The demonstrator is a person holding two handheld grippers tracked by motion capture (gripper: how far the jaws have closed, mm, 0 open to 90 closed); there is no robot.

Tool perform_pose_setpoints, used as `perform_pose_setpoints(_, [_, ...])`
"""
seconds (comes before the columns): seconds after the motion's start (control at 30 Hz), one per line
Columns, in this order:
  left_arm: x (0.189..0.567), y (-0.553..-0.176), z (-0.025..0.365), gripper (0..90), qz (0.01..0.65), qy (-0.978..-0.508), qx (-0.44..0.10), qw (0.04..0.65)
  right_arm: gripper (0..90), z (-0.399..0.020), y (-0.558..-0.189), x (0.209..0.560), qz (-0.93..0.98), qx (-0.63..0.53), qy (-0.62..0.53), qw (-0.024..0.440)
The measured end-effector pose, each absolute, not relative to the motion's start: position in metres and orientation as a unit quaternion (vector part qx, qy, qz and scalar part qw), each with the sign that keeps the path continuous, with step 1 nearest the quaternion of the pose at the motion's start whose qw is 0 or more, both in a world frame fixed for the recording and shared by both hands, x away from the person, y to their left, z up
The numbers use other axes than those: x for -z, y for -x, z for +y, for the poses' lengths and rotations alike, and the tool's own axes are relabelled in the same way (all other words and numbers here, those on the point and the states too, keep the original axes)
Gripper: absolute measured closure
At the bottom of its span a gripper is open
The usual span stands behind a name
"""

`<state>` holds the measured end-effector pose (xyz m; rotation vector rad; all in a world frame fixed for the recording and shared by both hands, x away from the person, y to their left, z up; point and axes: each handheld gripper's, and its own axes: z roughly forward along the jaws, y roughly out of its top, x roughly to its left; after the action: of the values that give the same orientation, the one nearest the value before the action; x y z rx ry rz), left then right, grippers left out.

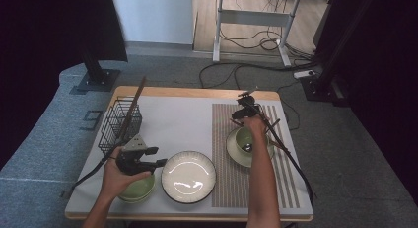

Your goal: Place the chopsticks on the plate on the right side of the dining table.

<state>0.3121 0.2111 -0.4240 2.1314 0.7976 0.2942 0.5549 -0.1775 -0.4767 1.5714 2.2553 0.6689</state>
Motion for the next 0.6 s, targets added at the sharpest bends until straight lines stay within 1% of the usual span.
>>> perform_pose_setpoints(0.53, [0.4235, -0.3115, 0.211, 42.8, 0.316, -0.847, -0.115, 0.412, 35.8, -0.1716, -0.5504, 0.4757, 0.81, -0.236, -0.515, 0.152])
perform_pose_setpoints(0.6, [0.4235, -0.3115, 0.211, 42.8, 0.316, -0.847, -0.115, 0.412, 35.8, -0.1707, -0.5498, 0.4754, 0.813, -0.235, -0.509, 0.157])
